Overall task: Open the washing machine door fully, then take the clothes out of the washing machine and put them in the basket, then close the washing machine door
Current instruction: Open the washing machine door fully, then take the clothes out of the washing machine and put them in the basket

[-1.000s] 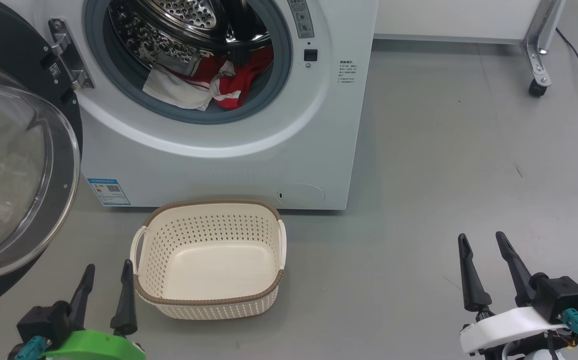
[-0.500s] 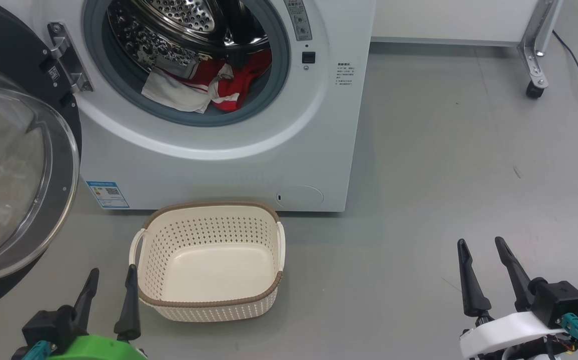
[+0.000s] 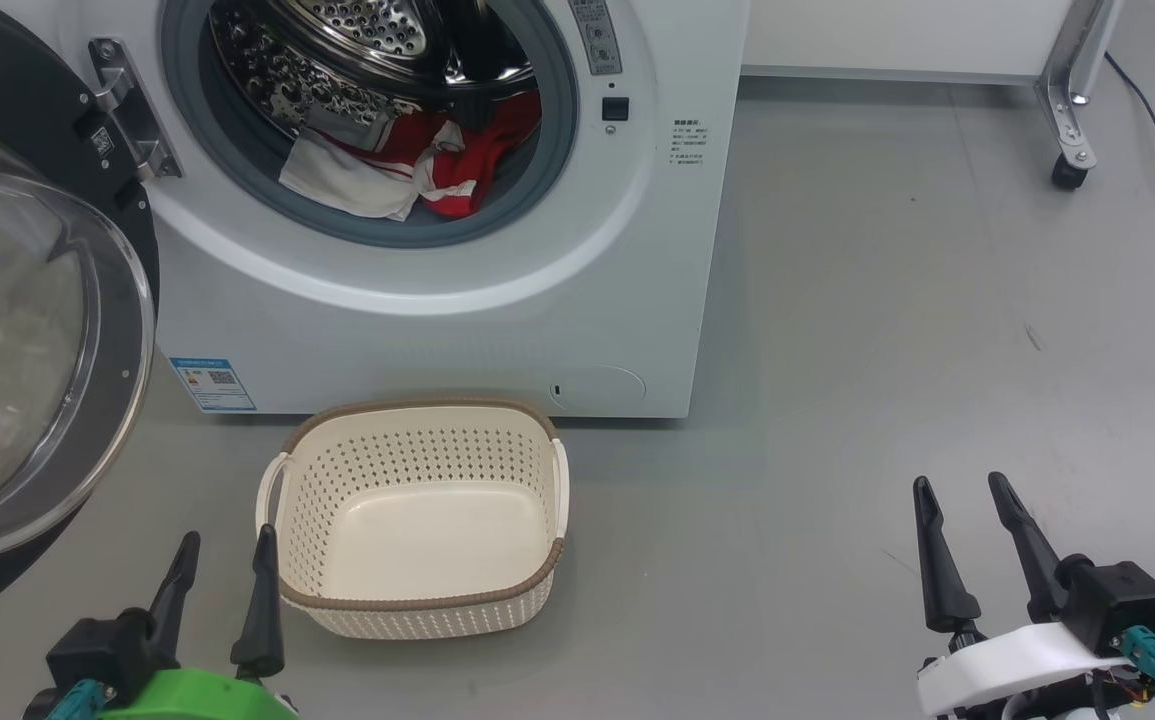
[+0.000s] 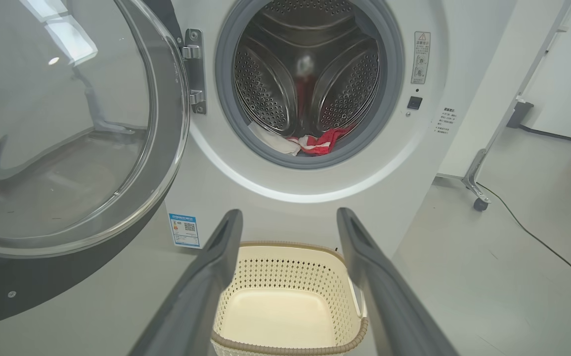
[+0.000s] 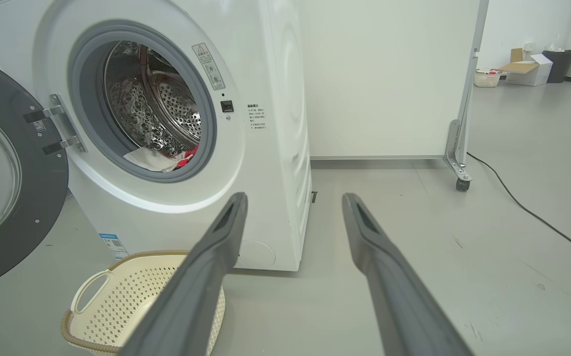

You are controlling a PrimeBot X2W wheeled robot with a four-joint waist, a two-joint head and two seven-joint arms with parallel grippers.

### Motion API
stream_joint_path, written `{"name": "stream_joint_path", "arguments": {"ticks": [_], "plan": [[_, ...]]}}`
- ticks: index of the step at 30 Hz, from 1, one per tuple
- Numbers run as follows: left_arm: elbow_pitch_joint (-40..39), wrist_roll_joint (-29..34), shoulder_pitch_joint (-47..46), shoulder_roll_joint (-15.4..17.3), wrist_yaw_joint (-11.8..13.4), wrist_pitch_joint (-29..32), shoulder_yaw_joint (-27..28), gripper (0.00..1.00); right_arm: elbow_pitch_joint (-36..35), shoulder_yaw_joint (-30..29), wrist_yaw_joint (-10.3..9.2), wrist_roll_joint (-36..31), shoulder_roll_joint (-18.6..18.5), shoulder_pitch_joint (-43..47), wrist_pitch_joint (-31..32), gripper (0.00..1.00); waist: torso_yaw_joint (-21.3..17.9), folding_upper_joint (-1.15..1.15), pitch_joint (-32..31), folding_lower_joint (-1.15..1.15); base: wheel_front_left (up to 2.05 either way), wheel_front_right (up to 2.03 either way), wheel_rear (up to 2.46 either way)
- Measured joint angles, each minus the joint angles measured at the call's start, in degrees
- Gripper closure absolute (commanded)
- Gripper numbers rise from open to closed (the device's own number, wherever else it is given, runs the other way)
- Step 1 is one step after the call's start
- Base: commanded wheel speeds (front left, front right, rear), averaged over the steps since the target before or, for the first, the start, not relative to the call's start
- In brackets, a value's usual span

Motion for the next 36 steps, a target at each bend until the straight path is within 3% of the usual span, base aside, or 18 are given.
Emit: {"name": "stream_joint_path", "arguments": {"ticks": [18, 36], "plan": [[-2.2, 0.2, 0.0, 0.3, -0.1, 0.0, -1.4, 0.00, -0.2, 0.0, 0.00, -0.1, 0.5, 0.0, 0.0, 0.00, -0.1, 0.00, 1.1, 0.00, 0.28, -0.28, 0.00], [-2.5, -0.2, 0.0, 0.9, 0.0, 0.0, -0.8, 0.00, -0.1, -0.3, 0.00, -0.1, 0.6, 0.0, 0.0, 0.00, 0.1, 0.00, 1.3, 0.00, 0.94, -0.98, 0.04]]}}
